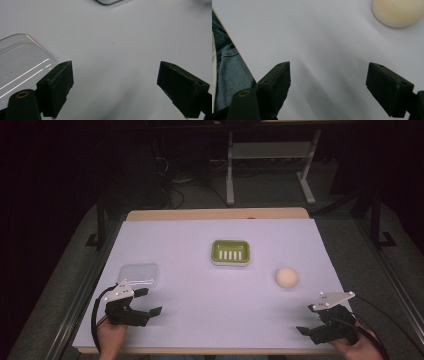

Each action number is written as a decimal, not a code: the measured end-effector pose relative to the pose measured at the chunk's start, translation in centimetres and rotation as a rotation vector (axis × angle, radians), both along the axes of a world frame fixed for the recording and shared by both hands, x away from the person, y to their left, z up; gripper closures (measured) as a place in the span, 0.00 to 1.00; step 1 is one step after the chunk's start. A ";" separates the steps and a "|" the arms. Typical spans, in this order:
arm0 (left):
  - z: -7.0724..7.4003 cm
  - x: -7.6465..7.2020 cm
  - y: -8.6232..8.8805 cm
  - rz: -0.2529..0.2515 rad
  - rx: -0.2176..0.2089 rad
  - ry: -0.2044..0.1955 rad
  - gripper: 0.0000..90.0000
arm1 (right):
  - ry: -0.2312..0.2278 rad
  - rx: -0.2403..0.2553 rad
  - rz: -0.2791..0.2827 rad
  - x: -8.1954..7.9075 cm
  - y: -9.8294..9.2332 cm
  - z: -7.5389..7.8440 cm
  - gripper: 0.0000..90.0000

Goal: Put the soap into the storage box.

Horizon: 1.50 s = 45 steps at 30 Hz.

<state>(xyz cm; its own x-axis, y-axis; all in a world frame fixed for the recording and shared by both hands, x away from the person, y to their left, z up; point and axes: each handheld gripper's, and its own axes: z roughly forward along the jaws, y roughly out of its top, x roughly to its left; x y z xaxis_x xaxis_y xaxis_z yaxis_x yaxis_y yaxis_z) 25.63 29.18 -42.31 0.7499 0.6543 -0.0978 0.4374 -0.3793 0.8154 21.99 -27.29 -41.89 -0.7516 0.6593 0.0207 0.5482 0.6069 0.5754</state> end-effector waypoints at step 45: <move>0.0 0.1 0.3 0.002 -0.009 -0.001 0.15 | 0.094 -0.135 0.125 14.8 3.0 4.8 0.17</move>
<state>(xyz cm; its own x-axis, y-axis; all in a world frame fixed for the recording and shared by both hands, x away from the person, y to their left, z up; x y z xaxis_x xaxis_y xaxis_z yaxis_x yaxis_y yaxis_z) 25.75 29.45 -42.33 0.7485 0.6550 -0.1033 0.4376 -0.3708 0.8192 36.80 -24.26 -37.10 -0.8268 0.5624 0.0124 0.5110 0.7416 0.4346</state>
